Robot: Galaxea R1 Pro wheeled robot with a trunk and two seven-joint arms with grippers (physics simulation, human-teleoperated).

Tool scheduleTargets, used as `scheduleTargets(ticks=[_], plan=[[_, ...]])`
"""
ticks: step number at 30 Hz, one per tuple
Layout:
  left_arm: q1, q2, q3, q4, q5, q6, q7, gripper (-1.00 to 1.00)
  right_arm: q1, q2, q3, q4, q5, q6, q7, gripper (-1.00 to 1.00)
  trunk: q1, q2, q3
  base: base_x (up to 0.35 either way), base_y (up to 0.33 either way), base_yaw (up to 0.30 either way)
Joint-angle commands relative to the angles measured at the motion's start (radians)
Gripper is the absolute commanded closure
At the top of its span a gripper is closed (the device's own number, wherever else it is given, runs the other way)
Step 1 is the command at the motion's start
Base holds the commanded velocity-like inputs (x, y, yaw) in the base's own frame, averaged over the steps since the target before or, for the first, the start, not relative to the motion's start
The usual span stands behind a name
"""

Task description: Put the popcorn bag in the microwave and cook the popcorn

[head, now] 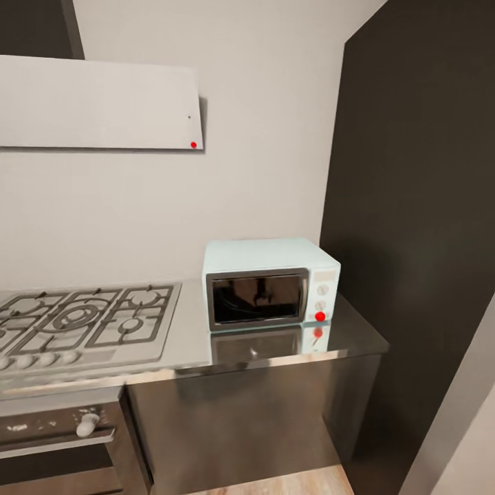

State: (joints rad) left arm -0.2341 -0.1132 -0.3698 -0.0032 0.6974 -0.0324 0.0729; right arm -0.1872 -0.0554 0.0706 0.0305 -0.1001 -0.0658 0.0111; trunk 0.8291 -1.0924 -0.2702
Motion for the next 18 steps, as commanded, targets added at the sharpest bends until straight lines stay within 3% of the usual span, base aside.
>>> scheduleTargets(ticks=[1, 18], plan=[[-0.001, 0.0, -0.008, 0.0, 0.007, -0.004, 0.004, -1.0, -0.001, 0.0, 0.008, 0.003, -0.01, -0.006, 0.001, -1.0, 0.0, -0.001, -0.001, 0.138, 0.0, 0.0], [0.0, -0.001, -0.008, 0.0, 0.01, -0.007, 0.004, -1.0, -0.001, -0.004, 0.008, 0.002, -0.008, -0.011, -0.001, -1.0, 0.0, -0.001, -0.001, 0.008, 0.0, 0.0]])
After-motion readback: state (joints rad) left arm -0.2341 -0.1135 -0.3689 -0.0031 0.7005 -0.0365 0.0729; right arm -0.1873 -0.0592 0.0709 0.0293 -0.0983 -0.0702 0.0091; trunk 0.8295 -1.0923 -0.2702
